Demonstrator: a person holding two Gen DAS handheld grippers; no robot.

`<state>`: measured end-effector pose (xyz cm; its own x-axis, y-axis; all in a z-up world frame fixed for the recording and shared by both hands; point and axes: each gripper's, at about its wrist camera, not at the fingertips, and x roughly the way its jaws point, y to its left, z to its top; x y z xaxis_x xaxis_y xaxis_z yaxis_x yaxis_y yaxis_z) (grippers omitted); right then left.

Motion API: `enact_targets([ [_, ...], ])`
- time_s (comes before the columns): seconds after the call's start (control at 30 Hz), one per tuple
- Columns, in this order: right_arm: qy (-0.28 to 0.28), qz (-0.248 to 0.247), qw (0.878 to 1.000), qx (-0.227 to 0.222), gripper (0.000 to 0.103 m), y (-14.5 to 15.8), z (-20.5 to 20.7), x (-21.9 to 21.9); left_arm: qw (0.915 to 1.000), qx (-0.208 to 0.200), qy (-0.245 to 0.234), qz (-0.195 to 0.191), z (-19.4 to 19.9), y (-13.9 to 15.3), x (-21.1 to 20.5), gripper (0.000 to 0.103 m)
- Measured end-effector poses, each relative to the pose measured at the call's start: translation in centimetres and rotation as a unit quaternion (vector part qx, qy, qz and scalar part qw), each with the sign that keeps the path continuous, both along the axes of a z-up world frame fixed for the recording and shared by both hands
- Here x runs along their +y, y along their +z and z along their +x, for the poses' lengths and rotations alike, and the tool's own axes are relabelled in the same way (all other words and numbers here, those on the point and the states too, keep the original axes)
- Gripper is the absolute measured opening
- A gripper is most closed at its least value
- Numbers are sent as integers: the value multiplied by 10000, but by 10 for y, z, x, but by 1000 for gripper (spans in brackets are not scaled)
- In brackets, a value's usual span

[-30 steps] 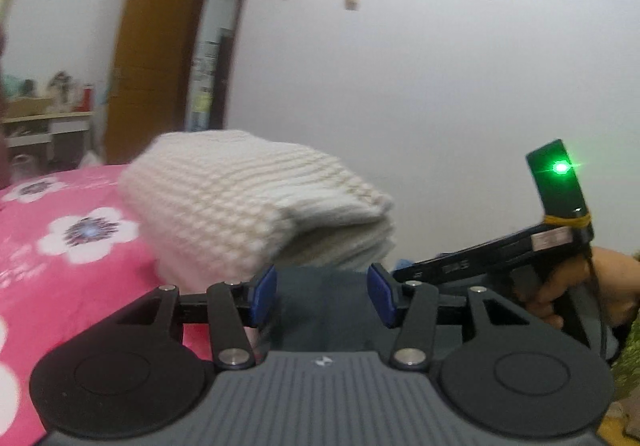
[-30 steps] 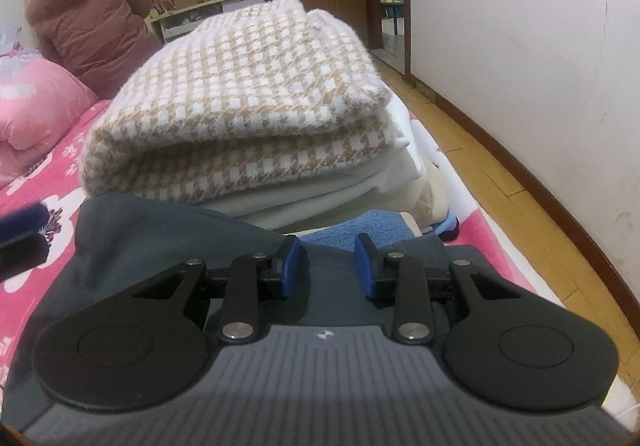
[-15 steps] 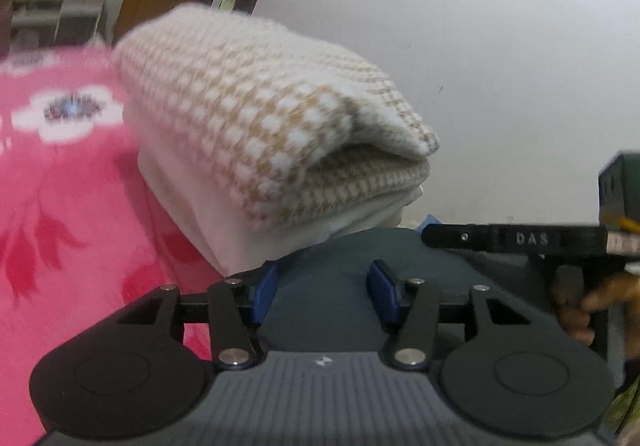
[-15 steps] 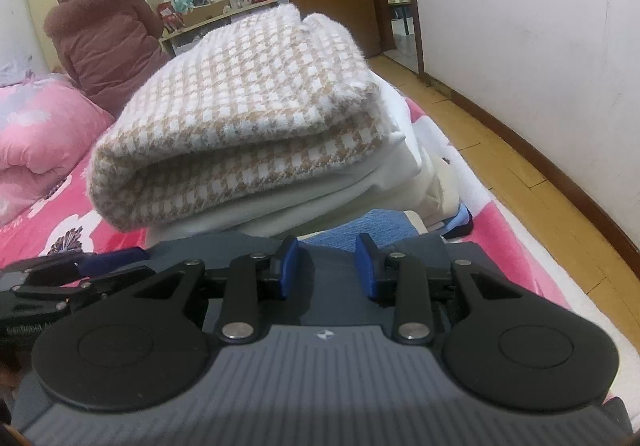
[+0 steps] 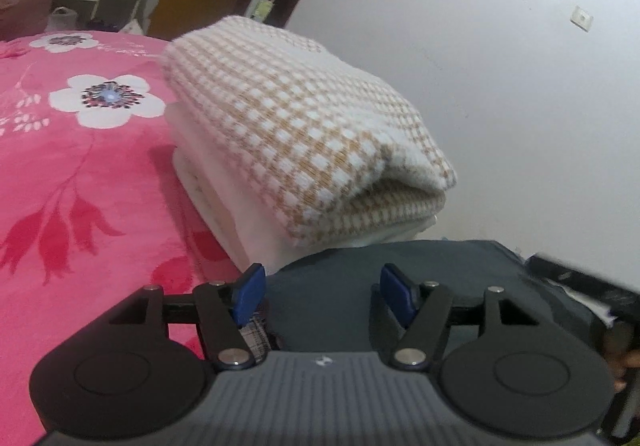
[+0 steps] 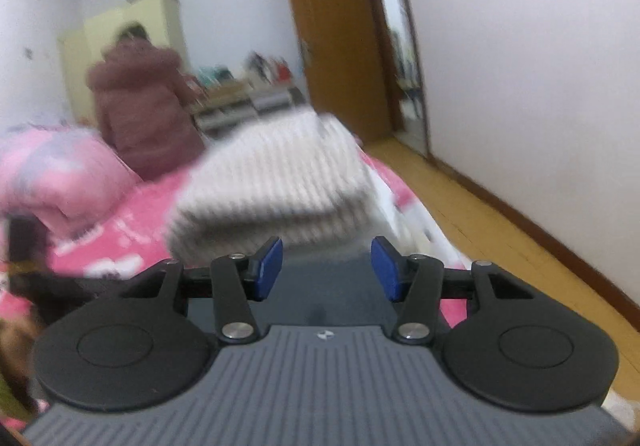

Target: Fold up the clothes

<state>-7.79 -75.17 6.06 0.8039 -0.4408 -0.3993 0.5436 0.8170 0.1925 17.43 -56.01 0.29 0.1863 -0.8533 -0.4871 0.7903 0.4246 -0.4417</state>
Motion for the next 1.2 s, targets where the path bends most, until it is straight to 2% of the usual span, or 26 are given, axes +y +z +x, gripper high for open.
enact_targets([
  [0.07,-343,51,9991,246,36,-9,2,-9,10000,-47,29,-21,-3,7,9,65],
  [0.2,-690,207,9921,-1023,36,17,-48,-5,9972,-694,-242,-131,-27,29,35,69],
  [0.27,-760,-56,9880,-1346,36,27,-78,13,9926,-1061,-583,-90,-47,37,43,70],
  [0.3,-724,-134,9881,-1348,36,26,-88,23,9892,-1247,-773,-54,-58,40,46,70],
  [0.37,-592,-269,9900,-1249,36,20,-104,43,9787,-1647,-1221,74,-86,40,49,71],
  [0.47,-509,-573,9942,-759,36,-3,-115,68,9525,-2421,-1818,328,-131,30,49,75],
  [0.53,-544,-652,9956,-386,36,-19,-111,73,9346,-2900,-1993,525,-154,19,47,78],
  [0.57,-663,-673,9953,-190,36,-26,-108,71,9300,-3041,-1980,584,-161,18,48,78],
  [0.63,-951,-749,9926,14,36,-29,-104,72,9296,-3124,-1860,611,-165,24,57,78],
  [0.73,-1183,-712,9893,-467,37,-8,-120,83,9312,-3205,-1651,532,-168,36,80,82],
  [0.8,-1162,-719,9873,-814,44,7,-141,105,9385,-3105,-1472,347,-170,45,106,94],
  [0.87,-1061,-679,9873,-966,60,11,-162,129,9510,-2789,-1321,196,-171,51,134,97],
  [0.97,-847,-370,9907,-1002,79,3,-179,174,9669,-2316,-1072,65,-176,54,170,103],
  [1.03,-696,-32,9933,-919,87,-10,-186,200,9744,-2065,-861,223,-182,53,185,103],
  [1.1,-682,258,9943,-775,88,-29,-184,224,9801,-1854,-616,348,-186,52,198,103],
  [1.13,-707,375,9945,-678,95,-37,-181,237,9825,-1753,-485,389,-189,51,205,103],
  [1.2,-794,492,9948,-402,97,-52,-179,259,9861,-1575,-279,462,-192,51,220,103],
])
